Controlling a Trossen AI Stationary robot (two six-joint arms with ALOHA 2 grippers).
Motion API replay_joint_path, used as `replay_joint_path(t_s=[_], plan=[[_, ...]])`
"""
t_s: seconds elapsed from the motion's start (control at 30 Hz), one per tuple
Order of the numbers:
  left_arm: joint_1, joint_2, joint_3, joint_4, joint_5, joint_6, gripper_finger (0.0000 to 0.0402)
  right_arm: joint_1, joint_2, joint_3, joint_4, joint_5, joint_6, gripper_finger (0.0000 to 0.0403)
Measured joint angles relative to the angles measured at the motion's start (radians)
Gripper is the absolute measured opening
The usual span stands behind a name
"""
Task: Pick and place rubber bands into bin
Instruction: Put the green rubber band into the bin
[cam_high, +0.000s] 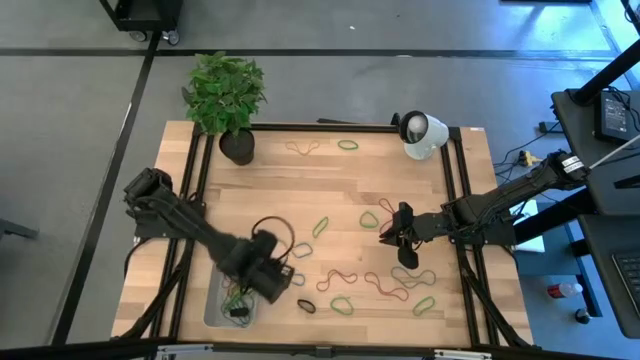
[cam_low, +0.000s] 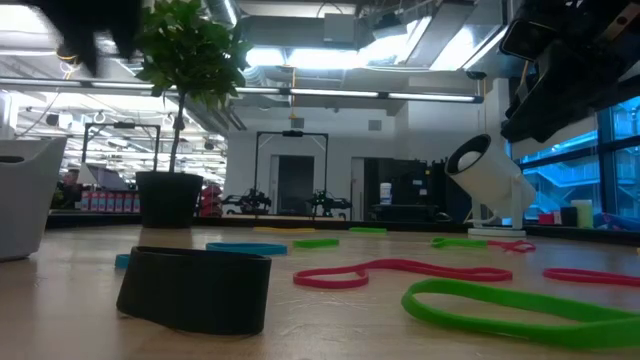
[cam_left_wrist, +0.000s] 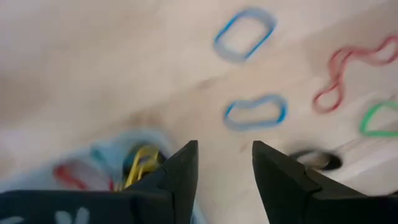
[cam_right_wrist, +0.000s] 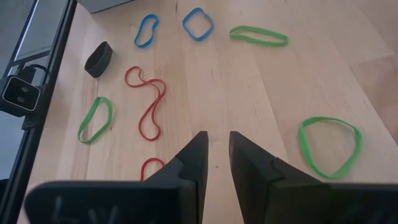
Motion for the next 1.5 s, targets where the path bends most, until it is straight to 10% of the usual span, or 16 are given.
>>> replay_joint_path(t_s=[0.77,1.33,1.5], plan=[[0.582,0.142,0.021,0.459,0.085,1.175,0.0134,-0.001,0.0,0.0,0.017,0.033,0.06,0.0069],[0.569,0.388,0.021,0.52,0.171,1.275,0.0132,-0.039,0.0,0.0,0.023,0.124,0.212,0.0069],[0.557,0.392,0.025,0.479,0.164,1.194,0.0044,-0.039,0.0,0.0,0.024,0.123,0.214,0.0069]])
